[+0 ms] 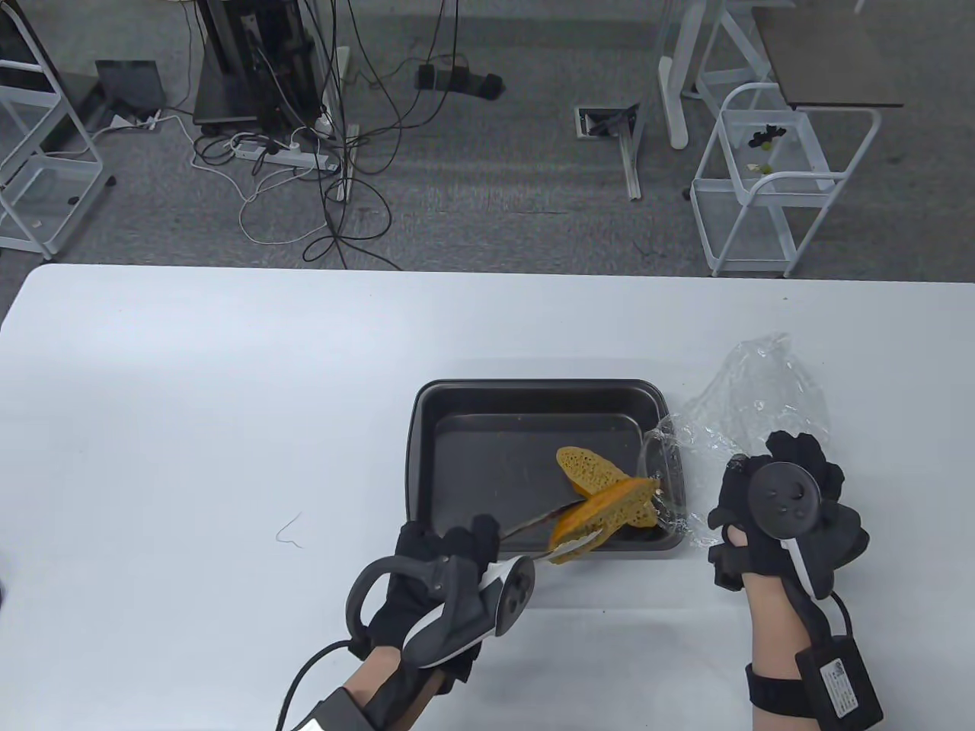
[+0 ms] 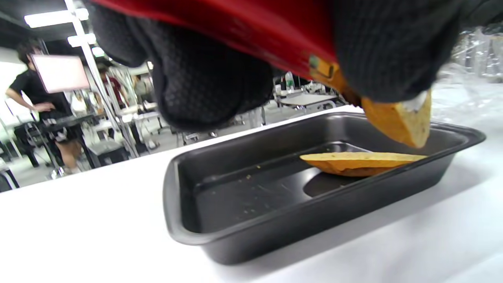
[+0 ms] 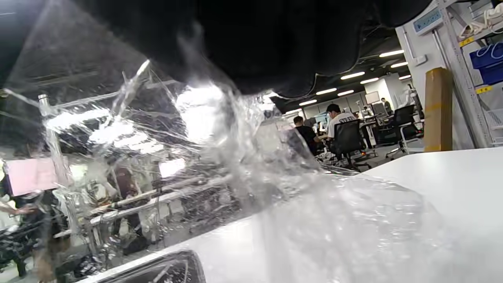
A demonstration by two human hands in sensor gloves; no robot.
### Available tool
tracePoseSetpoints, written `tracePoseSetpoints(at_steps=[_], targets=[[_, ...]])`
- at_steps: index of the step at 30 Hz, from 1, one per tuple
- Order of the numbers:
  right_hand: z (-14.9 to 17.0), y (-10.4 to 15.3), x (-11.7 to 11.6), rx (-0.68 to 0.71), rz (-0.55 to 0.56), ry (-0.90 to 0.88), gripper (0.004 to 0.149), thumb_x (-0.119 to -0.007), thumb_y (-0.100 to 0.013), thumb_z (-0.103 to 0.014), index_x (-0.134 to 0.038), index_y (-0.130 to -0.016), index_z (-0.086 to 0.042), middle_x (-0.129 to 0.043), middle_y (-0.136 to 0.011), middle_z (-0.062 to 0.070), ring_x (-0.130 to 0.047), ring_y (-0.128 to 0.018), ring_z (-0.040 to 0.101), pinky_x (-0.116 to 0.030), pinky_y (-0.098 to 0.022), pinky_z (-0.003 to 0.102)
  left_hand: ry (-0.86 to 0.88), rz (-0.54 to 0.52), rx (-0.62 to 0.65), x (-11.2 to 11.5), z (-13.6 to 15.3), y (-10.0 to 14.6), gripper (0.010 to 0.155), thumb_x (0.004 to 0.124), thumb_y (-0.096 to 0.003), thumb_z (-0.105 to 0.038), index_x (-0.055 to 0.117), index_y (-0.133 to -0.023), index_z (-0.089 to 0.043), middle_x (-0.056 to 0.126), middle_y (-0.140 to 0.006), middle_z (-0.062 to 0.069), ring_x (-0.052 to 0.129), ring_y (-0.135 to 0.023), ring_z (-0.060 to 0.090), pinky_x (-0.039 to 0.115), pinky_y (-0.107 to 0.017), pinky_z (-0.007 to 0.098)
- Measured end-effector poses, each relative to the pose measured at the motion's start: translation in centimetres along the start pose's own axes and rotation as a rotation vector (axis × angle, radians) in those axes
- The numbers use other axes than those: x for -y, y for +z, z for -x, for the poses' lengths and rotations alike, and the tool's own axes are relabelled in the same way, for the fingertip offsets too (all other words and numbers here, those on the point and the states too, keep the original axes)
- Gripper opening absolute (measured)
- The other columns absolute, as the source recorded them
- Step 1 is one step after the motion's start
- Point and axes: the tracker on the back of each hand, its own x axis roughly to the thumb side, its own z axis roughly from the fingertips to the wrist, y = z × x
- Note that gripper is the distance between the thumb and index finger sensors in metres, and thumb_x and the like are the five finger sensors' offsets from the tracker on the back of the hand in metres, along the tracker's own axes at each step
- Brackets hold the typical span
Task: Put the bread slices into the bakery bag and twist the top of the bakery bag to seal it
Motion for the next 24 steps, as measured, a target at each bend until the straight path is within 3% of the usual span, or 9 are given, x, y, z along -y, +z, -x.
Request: tracePoseSetpoints(at_steps=[4, 14, 19, 24], targets=[[-0.3, 0.2, 0.0, 0.025, 0.013, -0.009, 0.040, -0.085, -0.047, -0.030, -0.096, -0.042, 0.008, -0.085, -0.095, 0.024, -0.071, -0.096, 0.053, -0.049, -0.066, 0.072, 0.061, 0.123, 0.021, -0.9, -0.9, -2.1, 0.077, 0.091, -0.0327, -0.065, 0.075, -0.099, -0.030, 0.100, -0.078, 0.004, 0.107, -0.051, 0.020, 0.076, -0.072, 0.049], [-1.8, 0.9, -0.2, 0.118, -0.018, -0.015, 0.040, -0.085, -0.047, -0.031, -0.095, -0.045, 0.008, -0.081, -0.099, 0.024, -0.065, -0.100, 0.053, -0.046, -0.067, 0.072, 0.216, 0.280, 0.010, -1.7, -2.4, -5.5, 0.077, 0.090, -0.0343, -0.066, 0.076, -0.099, -0.027, 0.101, -0.077, 0.005, 0.108, -0.048, 0.019, 0.078, -0.070, 0.048], [-2.7, 1.1, 0.1, 0.174, -0.102, 0.010, 0.040, -0.084, -0.049, -0.034, -0.095, -0.052, 0.005, -0.073, -0.105, 0.023, -0.059, -0.103, 0.054, -0.042, -0.068, 0.073, 0.297, 0.319, -0.027, -1.3, -3.1, -7.2, 0.077, 0.089, -0.0354, -0.066, 0.076, -0.099, -0.026, 0.102, -0.076, 0.006, 0.108, -0.047, 0.018, 0.078, -0.070, 0.049], [-3.4, 1.4, 0.5, 0.197, -0.102, 0.042, 0.040, -0.084, -0.050, -0.034, -0.094, -0.053, 0.005, -0.073, -0.106, 0.023, -0.058, -0.103, 0.055, -0.041, -0.068, 0.073, 0.362, 0.334, -0.076, -0.7, -3.9, -8.3, 0.076, 0.089, -0.0362, -0.066, 0.077, -0.099, -0.024, 0.103, -0.075, 0.006, 0.108, -0.045, 0.018, 0.079, -0.069, 0.048]])
